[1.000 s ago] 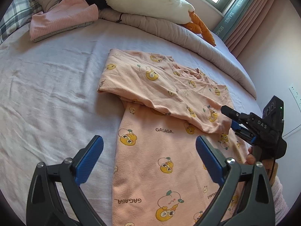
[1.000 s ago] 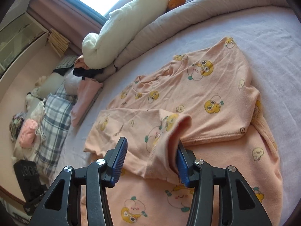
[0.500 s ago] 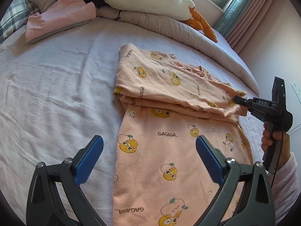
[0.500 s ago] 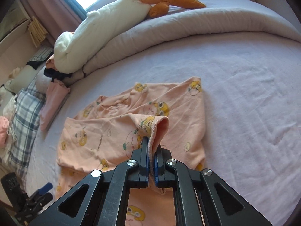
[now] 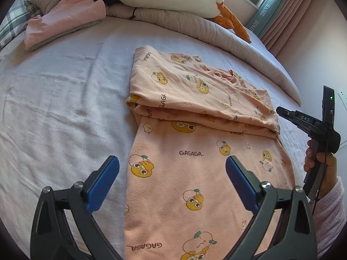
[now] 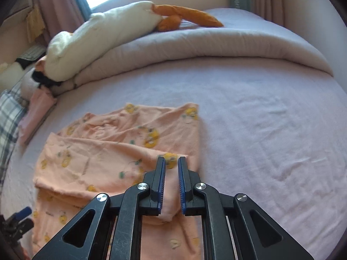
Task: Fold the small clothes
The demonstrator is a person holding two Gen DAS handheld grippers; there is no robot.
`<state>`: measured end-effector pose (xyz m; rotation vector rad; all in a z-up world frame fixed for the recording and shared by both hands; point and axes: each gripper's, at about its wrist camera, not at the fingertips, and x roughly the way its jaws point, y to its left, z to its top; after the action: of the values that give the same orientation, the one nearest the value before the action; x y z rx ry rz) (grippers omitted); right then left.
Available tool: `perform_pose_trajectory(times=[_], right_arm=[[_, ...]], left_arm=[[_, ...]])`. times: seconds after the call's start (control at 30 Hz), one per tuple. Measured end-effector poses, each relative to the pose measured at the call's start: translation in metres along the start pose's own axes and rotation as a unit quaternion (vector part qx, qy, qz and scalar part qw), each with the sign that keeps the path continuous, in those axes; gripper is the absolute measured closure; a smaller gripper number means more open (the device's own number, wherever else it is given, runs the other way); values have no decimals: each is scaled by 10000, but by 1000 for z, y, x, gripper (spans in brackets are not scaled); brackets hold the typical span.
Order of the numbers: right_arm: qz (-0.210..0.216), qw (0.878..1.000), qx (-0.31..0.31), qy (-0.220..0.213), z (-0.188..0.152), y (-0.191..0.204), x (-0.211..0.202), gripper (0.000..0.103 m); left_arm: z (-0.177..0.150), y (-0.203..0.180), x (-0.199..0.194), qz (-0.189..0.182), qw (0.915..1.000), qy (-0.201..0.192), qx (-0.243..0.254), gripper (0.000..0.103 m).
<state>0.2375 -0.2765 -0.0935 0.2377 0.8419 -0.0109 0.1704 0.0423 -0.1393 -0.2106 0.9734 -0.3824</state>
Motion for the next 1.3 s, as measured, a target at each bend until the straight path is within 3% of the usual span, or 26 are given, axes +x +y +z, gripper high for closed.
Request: perform_pose_trajectory(times=[0.07, 0.13, 0.17, 0.27, 0.43, 0.5, 0.57, 0.63, 0.97, 1.3], right_arm=[[332, 9987, -287, 244, -8, 14, 8, 93], [40, 9970, -599, 492, -20, 22, 22, 93], [-61, 9963, -559, 650, -24, 21, 31, 93], [225, 9978, 26, 616, -25, 2, 31, 94], [459, 9970, 329, 534, -32, -5, -8, 89], [643, 9959, 420, 473, -42, -7, -28, 74], [778, 9947, 528, 406, -54, -13, -46, 44], [784, 9942, 643, 369, -68, -21, -61, 39], [693, 9913, 907, 657, -129, -56, -105, 39], [1025, 9836, 1158, 929, -179, -76, -122, 39]], left_arm=[[-2, -4, -1, 69, 10000, -3, 65, 4], [-4, -8, -4, 147, 9998, 0, 133, 4], [-5, -10, -6, 166, 9997, -4, 171, 4], [-9, -14, -15, 228, 9993, -34, 309, 4], [-20, -20, -29, 239, 9988, -80, 420, 4], [-26, -22, -34, 192, 9989, -75, 413, 4], [-33, -24, -40, 179, 9989, -55, 427, 4], [-40, -26, -46, 169, 9988, -36, 449, 4], [-84, -24, -69, 194, 9985, 91, 507, 4], [-118, 18, -85, -504, 9980, 364, -131, 5]])
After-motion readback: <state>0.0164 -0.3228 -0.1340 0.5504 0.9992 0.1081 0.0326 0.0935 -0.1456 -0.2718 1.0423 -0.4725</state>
